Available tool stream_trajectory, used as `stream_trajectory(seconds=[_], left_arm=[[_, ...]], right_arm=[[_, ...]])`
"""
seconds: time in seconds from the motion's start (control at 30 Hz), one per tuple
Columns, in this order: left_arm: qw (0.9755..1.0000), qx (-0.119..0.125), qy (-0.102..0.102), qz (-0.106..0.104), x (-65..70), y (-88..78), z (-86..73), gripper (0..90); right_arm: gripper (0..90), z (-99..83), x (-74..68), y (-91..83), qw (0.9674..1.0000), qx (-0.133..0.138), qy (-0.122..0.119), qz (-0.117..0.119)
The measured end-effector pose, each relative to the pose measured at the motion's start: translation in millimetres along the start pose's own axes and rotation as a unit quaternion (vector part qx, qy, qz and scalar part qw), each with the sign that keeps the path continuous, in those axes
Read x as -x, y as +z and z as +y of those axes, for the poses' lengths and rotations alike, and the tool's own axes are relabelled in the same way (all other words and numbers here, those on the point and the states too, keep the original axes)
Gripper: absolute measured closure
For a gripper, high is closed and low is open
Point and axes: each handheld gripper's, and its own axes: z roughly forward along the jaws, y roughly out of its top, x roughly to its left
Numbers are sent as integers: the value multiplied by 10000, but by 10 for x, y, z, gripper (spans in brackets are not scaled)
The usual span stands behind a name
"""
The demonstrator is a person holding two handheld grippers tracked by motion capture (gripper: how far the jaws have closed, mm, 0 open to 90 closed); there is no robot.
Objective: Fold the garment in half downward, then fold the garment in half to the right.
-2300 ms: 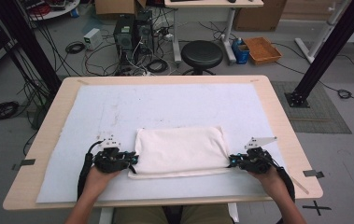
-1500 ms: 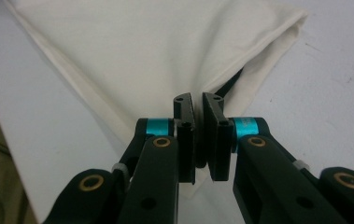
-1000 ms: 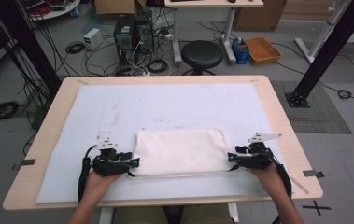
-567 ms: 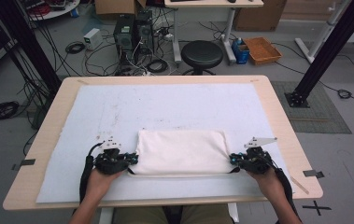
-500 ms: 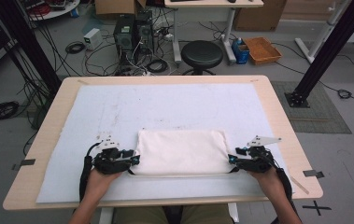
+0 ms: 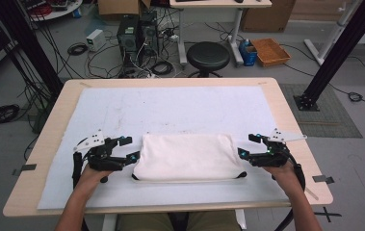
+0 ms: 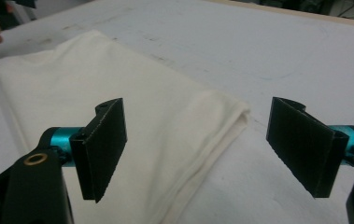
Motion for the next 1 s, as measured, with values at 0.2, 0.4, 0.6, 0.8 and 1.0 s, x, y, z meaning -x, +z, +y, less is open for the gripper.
stream_trajectory(seconds=[0.2,0.4,0.6,0.8,1.0], left_arm=[[10000,-8,61,63,16,-53,-60,244],[9998,-24,161,64,28,-90,-88,244],[9993,81,336,169,33,-139,-106,245],[9994,44,162,309,2,-144,-106,245],[9993,53,53,361,-4,-153,-101,245]], right_arm=[[200,-34,20,-26,9982,7,23,-595],[200,3,59,-49,9965,83,103,-820],[200,-6,37,-41,9967,31,8,-816],[200,-16,39,-64,9965,50,46,-831],[200,-18,7,-49,9968,21,14,-794]])
